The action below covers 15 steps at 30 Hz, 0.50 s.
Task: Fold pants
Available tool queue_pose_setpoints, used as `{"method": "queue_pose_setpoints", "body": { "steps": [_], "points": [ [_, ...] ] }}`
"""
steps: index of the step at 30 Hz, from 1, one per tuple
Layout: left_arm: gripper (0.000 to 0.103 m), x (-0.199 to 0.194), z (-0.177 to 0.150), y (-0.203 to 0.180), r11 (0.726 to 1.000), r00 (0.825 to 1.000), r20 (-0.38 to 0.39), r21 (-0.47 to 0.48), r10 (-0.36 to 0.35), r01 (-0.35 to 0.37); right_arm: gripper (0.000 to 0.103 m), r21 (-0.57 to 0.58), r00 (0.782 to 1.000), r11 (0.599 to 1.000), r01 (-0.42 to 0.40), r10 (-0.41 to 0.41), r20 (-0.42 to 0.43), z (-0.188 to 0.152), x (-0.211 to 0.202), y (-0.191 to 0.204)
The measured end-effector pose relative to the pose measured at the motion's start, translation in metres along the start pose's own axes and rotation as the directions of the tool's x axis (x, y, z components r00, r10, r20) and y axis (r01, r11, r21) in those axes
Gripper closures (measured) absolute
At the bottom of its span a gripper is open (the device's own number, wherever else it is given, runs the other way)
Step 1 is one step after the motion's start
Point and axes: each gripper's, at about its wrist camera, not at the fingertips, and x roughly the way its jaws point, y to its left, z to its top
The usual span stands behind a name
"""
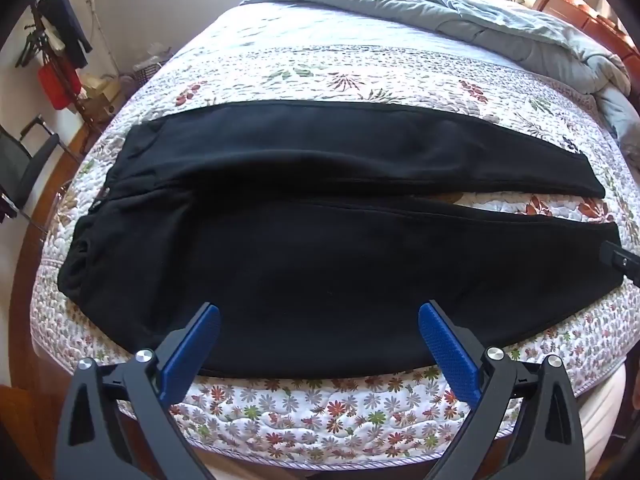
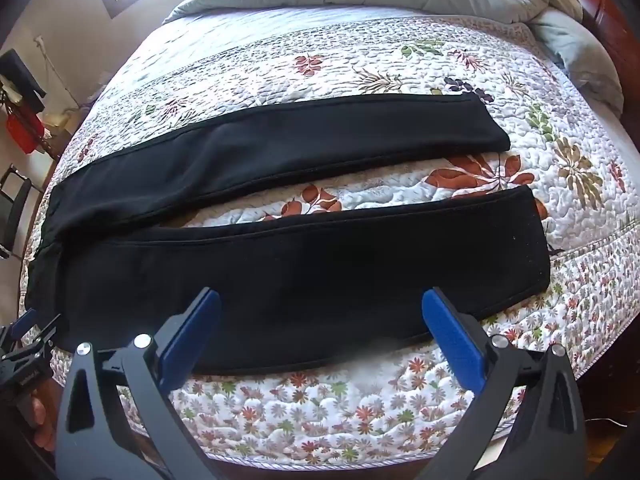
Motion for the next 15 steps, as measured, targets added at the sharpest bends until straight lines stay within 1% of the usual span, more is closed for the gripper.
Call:
{"method": "queue_pose_setpoints", "body": {
  "steps": [1,2,5,7,9,15],
  "points": [
    [0.004,0.0,0.0,0.001,1.0,1.0,0.0,-0.001,-0.002,0.002,0.002,0.0,1.0,1.0,0.008,-0.008,-0.002,0.0,0.0,0.0],
    [0.004,-0.001,0.0,-0.001,0.999,0.999,0.012,0.015,0.033,-0.034,0.002,0.001,1.0,1.0,0.016,-0.016,-0.004,0.0,0.0,0.001],
    [0.004,-0.001,0.002,-0.005,0.999,0.999,0.011,0.004,0.032,-0.032,0.002,0.003,1.0,1.0,0.016,-0.016,-0.01,0.005,-0.003,0.002],
    [0.004,-0.002,0.004,-0.007,0.999,0.999,0.012,0.004,0.04,-0.04,0.002,0.0,1.0,1.0,0.0,0.0,-0.015,0.007,0.001,0.0],
    [0.004,0.0,0.009,-0.005,0.999,0.999,0.01,0.004,0.036,-0.036,0.002,-0.011,1.0,1.0,0.001,-0.001,-0.001,0.007,0.003,0.002],
    [0.004,0.004,0.014,-0.002,0.999,0.999,0.015,0.014,0.037,-0.038,0.003,-0.022,1.0,1.0,-0.008,0.008,0.005,0.008,0.009,0.008]
  ]
}}
